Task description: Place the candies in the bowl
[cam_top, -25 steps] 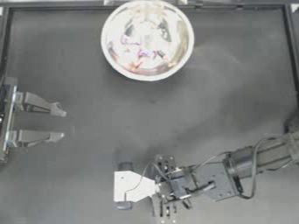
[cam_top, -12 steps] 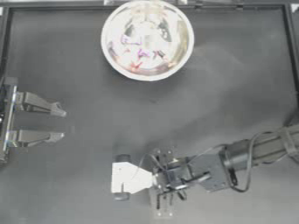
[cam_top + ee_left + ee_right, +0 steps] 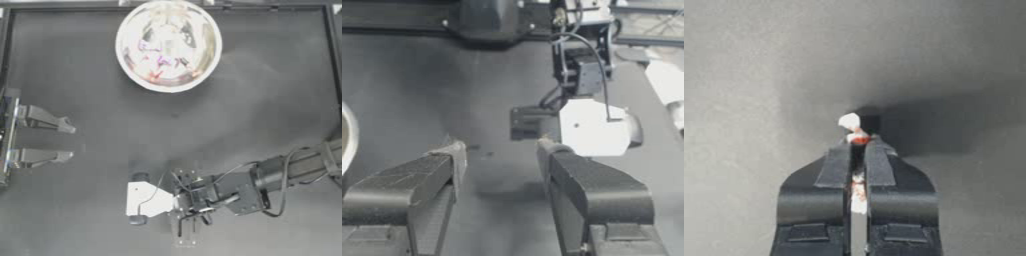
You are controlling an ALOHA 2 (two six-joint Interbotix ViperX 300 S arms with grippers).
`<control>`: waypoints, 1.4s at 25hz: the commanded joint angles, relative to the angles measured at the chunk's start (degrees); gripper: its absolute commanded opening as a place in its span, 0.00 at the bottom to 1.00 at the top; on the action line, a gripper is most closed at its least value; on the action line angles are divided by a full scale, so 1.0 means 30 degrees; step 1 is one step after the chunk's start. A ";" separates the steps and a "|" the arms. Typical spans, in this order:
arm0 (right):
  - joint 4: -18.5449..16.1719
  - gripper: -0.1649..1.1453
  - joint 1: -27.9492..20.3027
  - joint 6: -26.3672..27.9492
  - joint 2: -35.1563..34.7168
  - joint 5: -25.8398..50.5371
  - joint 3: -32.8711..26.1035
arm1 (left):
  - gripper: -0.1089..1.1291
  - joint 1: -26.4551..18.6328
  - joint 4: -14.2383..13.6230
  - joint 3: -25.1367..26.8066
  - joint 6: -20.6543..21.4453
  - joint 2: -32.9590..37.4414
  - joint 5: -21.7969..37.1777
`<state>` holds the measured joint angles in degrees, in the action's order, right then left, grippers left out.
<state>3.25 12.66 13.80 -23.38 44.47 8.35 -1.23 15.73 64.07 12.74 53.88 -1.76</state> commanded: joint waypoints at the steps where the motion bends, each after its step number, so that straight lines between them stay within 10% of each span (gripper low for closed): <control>1: -0.0117 0.32 0.0234 0.0029 0.1055 -0.0117 -0.0029 | 0.77 -0.0029 0.0029 -0.0527 0.0000 -0.0410 -0.0059; 19: -0.2285 0.32 -0.2432 0.0059 0.8760 -0.5977 0.5215 | 0.77 -0.0029 0.0088 -0.0586 0.0000 -0.0410 -0.0059; 35: -0.5742 0.31 -0.9639 -0.0088 1.1748 -1.1455 0.7383 | 0.77 -0.0029 0.0146 -0.0439 0.0000 -0.0410 -0.0059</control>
<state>-13.36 -13.97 13.62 10.72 12.48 30.85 -1.23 16.08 63.98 12.66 53.88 -1.67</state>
